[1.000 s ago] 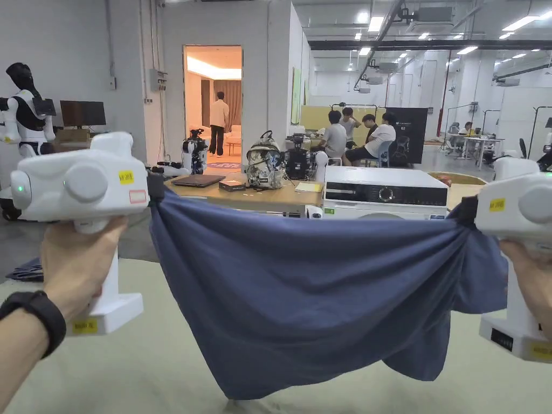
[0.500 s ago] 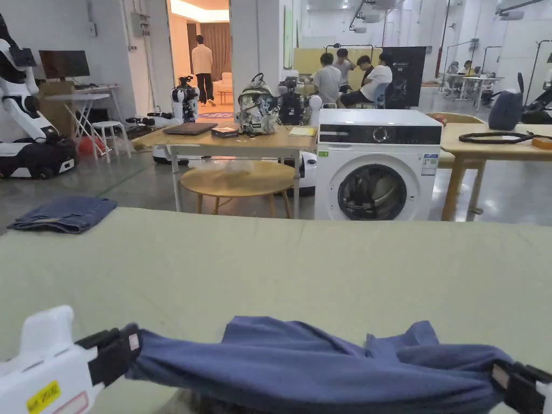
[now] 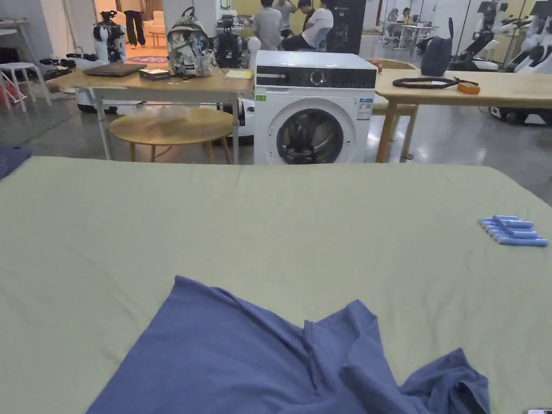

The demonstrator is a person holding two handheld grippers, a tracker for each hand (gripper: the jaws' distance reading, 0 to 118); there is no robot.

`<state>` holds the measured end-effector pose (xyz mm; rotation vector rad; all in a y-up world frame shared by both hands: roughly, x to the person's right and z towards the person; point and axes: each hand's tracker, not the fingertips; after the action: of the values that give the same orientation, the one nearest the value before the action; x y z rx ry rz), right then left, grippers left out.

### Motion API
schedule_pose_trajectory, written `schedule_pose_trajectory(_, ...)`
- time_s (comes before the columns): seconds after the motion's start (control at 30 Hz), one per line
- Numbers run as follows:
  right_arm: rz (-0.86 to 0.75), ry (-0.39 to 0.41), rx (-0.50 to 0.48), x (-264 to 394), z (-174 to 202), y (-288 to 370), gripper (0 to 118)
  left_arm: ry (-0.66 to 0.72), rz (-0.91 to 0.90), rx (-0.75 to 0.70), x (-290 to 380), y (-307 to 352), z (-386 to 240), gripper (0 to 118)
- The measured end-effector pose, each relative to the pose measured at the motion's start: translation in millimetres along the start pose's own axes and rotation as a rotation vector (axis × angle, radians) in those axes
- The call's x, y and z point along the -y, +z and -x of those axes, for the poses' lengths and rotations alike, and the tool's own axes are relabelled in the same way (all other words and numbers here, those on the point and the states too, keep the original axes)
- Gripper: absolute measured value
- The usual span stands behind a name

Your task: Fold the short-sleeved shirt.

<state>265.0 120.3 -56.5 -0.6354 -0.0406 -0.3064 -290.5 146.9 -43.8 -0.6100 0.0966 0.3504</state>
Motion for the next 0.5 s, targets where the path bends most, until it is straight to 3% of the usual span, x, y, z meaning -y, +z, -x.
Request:
schedule_pose_trajectory(0.07,-0.028,-0.006,0.025,3,0,10,78,-0.023,-0.033,-0.014,-9,18,-25,80)
schedule_pose_trajectory(0.13,-0.056,-0.001,-0.010,-8,3,24,78,-0.056,-0.096,0.019,-24,36,-37,80)
schedule_pose_trajectory(0.27,-0.174,0.114,-0.043,-43,28,43,78,-0.199,-0.255,0.041,-43,53,-52,80)
schedule_pose_trajectory(0.4,-0.242,0.185,-0.136,-73,62,55,73,-0.212,-0.346,0.135,-57,63,-77,80)
schedule_pose_trajectory(0.43,-0.246,0.196,-0.145,-77,68,57,63,-0.203,-0.374,0.145,-59,62,-82,80)
schedule_pose_trajectory(0.47,-0.258,0.213,-0.147,-79,75,58,41,-0.196,-0.363,0.162,-62,63,-87,73)
schedule_pose_trajectory(0.5,-0.269,0.231,-0.147,-81,82,58,10,-0.193,-0.354,0.188,-63,65,-90,42)
